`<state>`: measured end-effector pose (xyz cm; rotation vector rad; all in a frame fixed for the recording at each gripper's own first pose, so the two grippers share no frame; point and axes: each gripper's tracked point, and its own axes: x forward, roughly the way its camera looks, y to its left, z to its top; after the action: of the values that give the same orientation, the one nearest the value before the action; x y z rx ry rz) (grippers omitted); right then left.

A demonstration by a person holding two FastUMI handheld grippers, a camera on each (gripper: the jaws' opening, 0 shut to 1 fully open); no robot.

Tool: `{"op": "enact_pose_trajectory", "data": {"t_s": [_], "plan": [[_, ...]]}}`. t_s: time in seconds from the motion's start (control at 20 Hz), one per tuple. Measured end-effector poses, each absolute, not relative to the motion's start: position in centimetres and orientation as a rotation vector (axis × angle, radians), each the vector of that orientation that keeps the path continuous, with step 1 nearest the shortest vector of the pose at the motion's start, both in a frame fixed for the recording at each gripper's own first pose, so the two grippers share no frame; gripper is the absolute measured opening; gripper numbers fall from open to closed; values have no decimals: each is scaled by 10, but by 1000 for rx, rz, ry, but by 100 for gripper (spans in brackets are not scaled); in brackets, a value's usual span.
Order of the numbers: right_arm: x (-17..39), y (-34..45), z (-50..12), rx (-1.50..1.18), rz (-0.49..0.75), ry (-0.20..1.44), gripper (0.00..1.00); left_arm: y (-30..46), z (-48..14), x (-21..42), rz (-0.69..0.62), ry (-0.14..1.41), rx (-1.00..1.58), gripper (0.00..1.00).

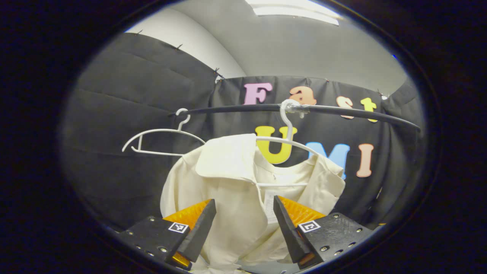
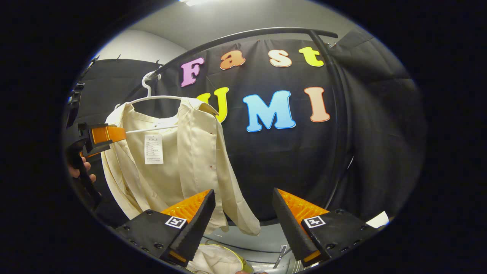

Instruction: Grasp the clothes on the hanger with both hands and then place them into the laundry hamper below.

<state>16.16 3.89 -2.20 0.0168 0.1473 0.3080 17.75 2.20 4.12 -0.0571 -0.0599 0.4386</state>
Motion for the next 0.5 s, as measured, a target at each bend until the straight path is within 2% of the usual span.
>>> {"op": "enact_pose_trajectory", "data": {"t_s": [0.05,0.2,0.3,0.35,0.45,0.5], "plan": [[166,39,-25,22,322,147,96,23,40,184,454,-63,-53,89],[180,45,-32,14,370,160,92,33,30,198,502,-39,-32,89],[188,50,-35,19,400,164,96,47,26,202,566,-32,-13,89],[190,52,-38,23,415,173,93,54,24,202,601,-26,-4,88],[197,55,-42,27,438,193,93,69,23,198,688,-19,28,88],[200,55,-41,29,445,191,96,73,23,199,707,-18,40,88]]}}
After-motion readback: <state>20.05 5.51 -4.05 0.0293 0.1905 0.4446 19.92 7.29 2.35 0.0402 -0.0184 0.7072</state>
